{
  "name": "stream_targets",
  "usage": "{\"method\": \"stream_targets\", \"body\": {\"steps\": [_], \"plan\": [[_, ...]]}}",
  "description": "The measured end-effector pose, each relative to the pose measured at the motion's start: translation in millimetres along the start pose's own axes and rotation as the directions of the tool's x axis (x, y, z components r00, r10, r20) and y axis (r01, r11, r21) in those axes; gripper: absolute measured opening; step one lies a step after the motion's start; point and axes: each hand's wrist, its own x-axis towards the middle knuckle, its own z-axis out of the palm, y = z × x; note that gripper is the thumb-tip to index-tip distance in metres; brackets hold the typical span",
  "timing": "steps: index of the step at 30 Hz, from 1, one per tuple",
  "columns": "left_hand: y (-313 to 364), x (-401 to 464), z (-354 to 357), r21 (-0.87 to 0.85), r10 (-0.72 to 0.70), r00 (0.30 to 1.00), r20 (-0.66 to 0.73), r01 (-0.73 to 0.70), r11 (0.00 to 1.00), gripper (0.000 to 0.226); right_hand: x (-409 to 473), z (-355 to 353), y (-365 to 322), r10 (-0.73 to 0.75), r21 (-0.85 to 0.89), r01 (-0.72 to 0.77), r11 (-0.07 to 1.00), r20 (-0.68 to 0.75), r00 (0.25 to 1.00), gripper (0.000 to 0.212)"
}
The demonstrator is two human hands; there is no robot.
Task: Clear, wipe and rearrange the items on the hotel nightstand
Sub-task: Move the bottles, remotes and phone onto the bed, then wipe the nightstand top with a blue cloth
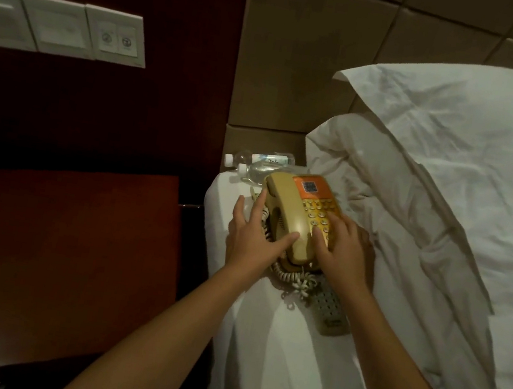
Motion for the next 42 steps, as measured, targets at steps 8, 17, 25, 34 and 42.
{"method": "stream_targets", "body": {"steps": [8, 17, 25, 34, 42], "plan": [[-47, -24, -88, 0.203, 0.107, 0.977, -0.182, -0.069, 0.977, 0.089, -6, 1, -98, -0.373, 0.061, 0.380, 0.923, -0.103, 0.922, 0.049], [-185, -192, -292, 0.517, 0.134, 0.923, -0.361, 0.079, 0.852, 0.068, -138, 70, -252, -0.749, 0.321, 0.710, 0.627, 0.001, 0.662, 0.044], [-267, -378, -367, 0.418, 0.001, 0.809, -0.588, 0.303, 0.857, 0.056, -323, 134, -346, -0.903, 0.531, 0.734, 0.423, 0.187, 0.386, 0.044], [-423, -542, -266, 0.152, -0.265, 0.610, -0.747, 0.544, 0.825, 0.054, -524, 262, -298, -0.909, 0.542, 0.770, 0.336, 0.400, 0.116, 0.048], [-542, -625, -200, -0.050, -0.563, 0.508, -0.652, 0.713, 0.700, 0.060, -640, 374, -257, -0.674, 0.510, 0.604, 0.612, 0.736, 0.062, 0.071]]}}
